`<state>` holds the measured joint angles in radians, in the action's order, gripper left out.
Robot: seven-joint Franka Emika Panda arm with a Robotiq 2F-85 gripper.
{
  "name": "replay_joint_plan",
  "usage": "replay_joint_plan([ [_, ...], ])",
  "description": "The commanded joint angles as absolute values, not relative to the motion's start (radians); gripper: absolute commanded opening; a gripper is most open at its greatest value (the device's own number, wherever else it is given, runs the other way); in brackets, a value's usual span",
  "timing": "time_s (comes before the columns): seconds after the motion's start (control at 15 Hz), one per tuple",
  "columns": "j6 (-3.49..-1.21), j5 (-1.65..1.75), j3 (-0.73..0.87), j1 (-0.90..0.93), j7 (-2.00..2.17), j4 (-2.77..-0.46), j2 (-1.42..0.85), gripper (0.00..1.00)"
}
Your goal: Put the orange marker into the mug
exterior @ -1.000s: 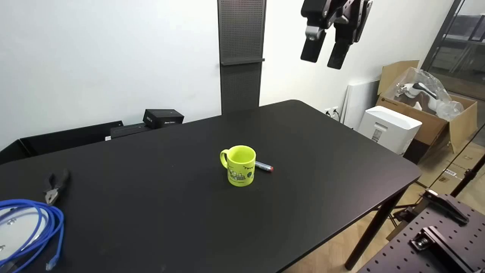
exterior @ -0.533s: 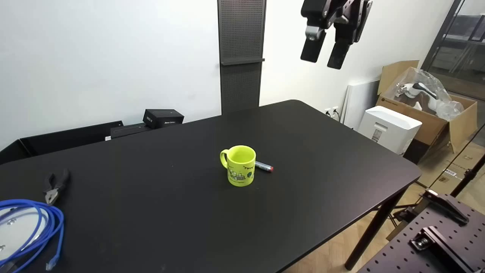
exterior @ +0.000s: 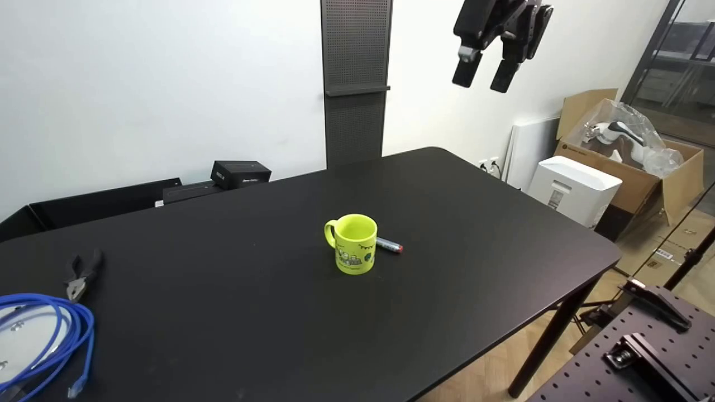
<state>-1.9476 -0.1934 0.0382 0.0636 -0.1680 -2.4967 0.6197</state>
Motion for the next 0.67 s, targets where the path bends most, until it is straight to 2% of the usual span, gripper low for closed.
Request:
replay_joint_plan([
  [0.0, -2.009, -0.127, 0.066, 0.032, -0.220, -2.432, 0.494, 1.00],
  [0.4, -2.010, -0.006, 0.081, 0.052, -0.479, -2.341, 0.285, 1.00],
  [0.6, -2.048, 0.003, 0.071, 0.040, -0.453, -2.379, 0.301, 1.00],
])
